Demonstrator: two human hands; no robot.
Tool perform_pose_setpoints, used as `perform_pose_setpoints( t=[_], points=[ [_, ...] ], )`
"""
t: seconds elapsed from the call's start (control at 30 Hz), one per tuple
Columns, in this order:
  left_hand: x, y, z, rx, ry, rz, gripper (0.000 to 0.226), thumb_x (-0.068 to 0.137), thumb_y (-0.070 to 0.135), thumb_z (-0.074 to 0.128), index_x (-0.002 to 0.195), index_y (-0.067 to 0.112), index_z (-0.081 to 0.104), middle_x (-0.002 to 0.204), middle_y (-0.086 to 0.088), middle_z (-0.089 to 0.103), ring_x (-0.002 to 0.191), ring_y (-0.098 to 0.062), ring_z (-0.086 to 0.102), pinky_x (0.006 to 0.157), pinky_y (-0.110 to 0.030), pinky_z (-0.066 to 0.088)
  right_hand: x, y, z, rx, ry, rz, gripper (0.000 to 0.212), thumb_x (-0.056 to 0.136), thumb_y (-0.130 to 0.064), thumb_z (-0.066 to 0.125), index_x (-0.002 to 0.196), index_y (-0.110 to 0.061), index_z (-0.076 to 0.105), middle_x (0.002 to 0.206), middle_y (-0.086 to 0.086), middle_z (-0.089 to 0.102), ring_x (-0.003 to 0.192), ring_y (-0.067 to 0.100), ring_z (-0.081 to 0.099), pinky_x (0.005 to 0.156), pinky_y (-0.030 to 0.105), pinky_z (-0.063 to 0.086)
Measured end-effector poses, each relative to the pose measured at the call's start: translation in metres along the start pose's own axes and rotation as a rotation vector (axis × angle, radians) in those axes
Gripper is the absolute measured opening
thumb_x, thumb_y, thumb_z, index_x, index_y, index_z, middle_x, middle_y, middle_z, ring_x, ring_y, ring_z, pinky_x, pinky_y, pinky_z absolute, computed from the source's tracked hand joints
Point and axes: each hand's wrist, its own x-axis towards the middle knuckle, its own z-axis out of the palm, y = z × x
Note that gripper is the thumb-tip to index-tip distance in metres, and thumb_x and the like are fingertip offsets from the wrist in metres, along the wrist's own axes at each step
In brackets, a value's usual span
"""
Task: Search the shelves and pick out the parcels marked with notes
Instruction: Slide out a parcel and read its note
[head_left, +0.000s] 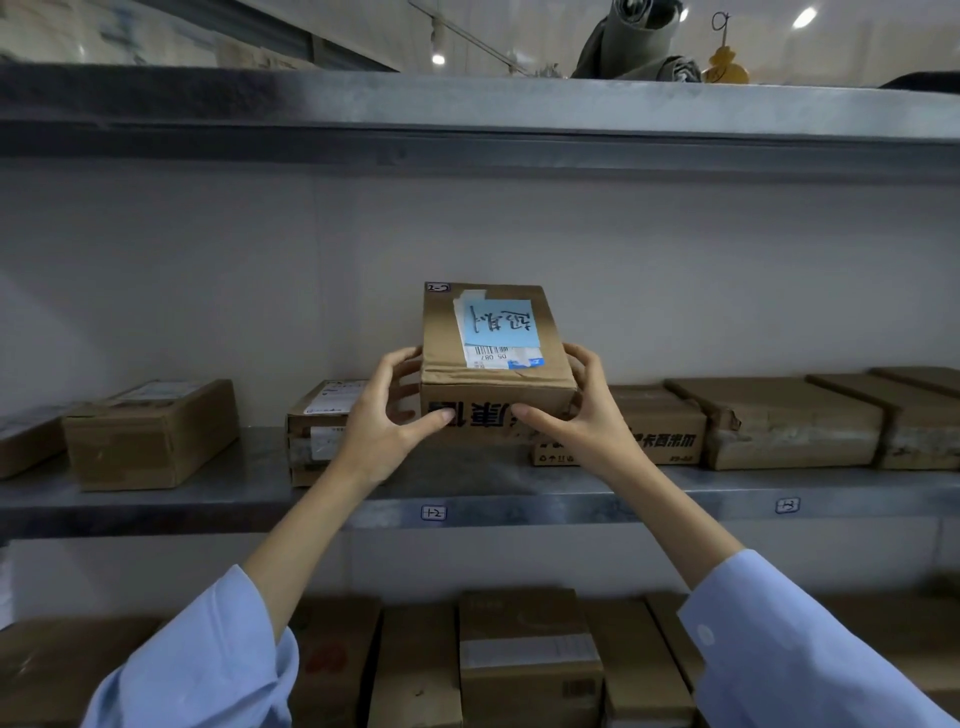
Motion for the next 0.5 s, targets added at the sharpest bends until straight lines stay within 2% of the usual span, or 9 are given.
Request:
perform_pose_setpoints(
  t=[0.07, 0.13, 0.2, 0.27, 0.37, 0.5],
  points=[
    [0.0, 0.0, -0.001, -0.001, -0.019, 0.01, 0.067, 0.076, 0.029, 0.082, 0.132, 0.03, 0.047, 0.132, 0.021, 0.053, 0.124, 0.006, 0.046, 0.096, -0.016, 0.039, 0.0, 0.0, 0.0, 0.022, 0.023, -0.017, 0.089, 0.073, -0.025, 0.085, 0.142, -0.032, 0.029, 0.135, -0.01, 0.056, 0.115, 0.002, 0.059, 0.092, 0.022, 0.052],
    [-0.001, 0.003, -0.005, -0.016, -0.062, 0.013, 0.068, 0.074, 0.033, 0.083, 0.132, 0.029, 0.047, 0.131, 0.022, 0.052, 0.122, 0.009, 0.046, 0.095, -0.014, 0.04, -0.002, 0.0, -0.004, 0.038, 0.041, -0.022, 0.089, 0.072, -0.02, 0.085, 0.141, -0.034, 0.031, 0.13, -0.011, 0.06, 0.111, 0.0, 0.062, 0.087, 0.022, 0.054],
    [-0.001, 0.006, -0.01, -0.044, -0.129, 0.001, 0.073, 0.069, 0.039, 0.084, 0.133, 0.03, 0.048, 0.13, 0.023, 0.055, 0.121, 0.007, 0.05, 0.096, -0.017, 0.042, -0.003, 0.0, -0.008, 0.067, 0.041, -0.02, 0.088, 0.074, -0.014, 0.084, 0.142, -0.031, 0.031, 0.128, -0.012, 0.06, 0.107, -0.003, 0.062, 0.08, 0.021, 0.055],
    [-0.001, 0.008, -0.016, -0.076, -0.2, -0.019, 0.069, 0.071, 0.035, 0.079, 0.133, 0.032, 0.049, 0.127, 0.028, 0.057, 0.12, 0.003, 0.053, 0.096, -0.018, 0.046, -0.006, 0.0, -0.013, 0.107, 0.029, -0.008, 0.087, 0.075, -0.009, 0.082, 0.144, -0.027, 0.031, 0.126, -0.013, 0.06, 0.104, -0.005, 0.063, 0.075, 0.018, 0.054],
    [0.004, 0.008, -0.021, -0.125, -0.24, -0.025, 0.064, 0.077, 0.018, 0.078, 0.133, 0.031, 0.05, 0.125, 0.029, 0.058, 0.119, 0.001, 0.056, 0.095, -0.02, 0.049, -0.009, 0.002, -0.018, 0.104, 0.01, 0.0, 0.088, 0.075, -0.011, 0.082, 0.145, -0.028, 0.031, 0.126, -0.014, 0.06, 0.105, -0.006, 0.062, 0.079, 0.019, 0.054],
    [0.016, 0.006, -0.027, -0.138, -0.226, -0.012, 0.073, 0.07, 0.021, 0.082, 0.132, 0.037, 0.047, 0.137, 0.02, 0.049, 0.125, -0.007, 0.053, 0.102, -0.024, 0.045, -0.013, 0.007, -0.018, 0.085, -0.059, -0.004, 0.091, 0.071, -0.019, 0.085, 0.144, -0.034, 0.032, 0.134, -0.01, 0.058, 0.113, 0.006, 0.061, 0.086, 0.028, 0.056]
  ],
)
